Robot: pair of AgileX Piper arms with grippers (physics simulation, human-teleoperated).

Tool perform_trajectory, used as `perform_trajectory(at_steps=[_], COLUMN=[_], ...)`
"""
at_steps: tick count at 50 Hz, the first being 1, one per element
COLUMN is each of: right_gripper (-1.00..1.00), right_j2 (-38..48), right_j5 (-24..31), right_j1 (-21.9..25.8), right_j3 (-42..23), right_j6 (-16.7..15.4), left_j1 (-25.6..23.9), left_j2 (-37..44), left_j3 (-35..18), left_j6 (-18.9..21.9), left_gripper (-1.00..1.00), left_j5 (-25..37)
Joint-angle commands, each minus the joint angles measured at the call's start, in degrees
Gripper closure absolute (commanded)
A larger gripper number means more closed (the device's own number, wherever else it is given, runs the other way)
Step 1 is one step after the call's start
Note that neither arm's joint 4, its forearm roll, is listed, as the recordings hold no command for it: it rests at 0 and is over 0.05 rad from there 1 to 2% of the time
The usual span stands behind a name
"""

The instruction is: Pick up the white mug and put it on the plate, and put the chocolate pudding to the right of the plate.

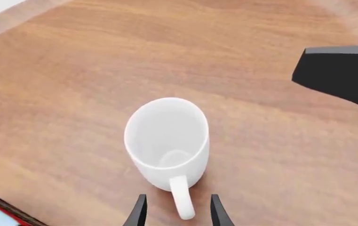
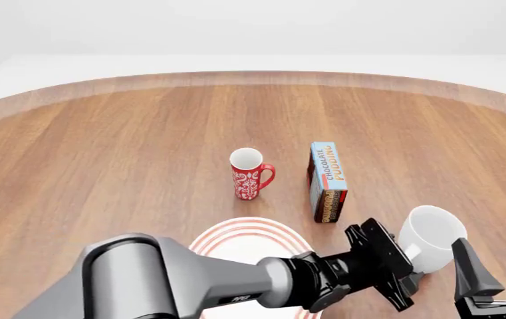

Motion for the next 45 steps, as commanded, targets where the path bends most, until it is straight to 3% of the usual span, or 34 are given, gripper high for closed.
perform_trajectory(at_steps=[1,45], right_gripper=[-1.00,-1.00], right_j2=[0.0,0.0], right_j5=[0.0,0.0], right_j1=[0.0,0.0], right_j3=[0.0,0.0], right_j6=[0.0,0.0], left_j1=[0.0,0.3], left_j2=[0.9,4.5], left_j3=[-0.8,-4.3], left_j6=[-0.1,-1.1], left_gripper=[-1.00,-1.00], left_j5=[0.3,1.5])
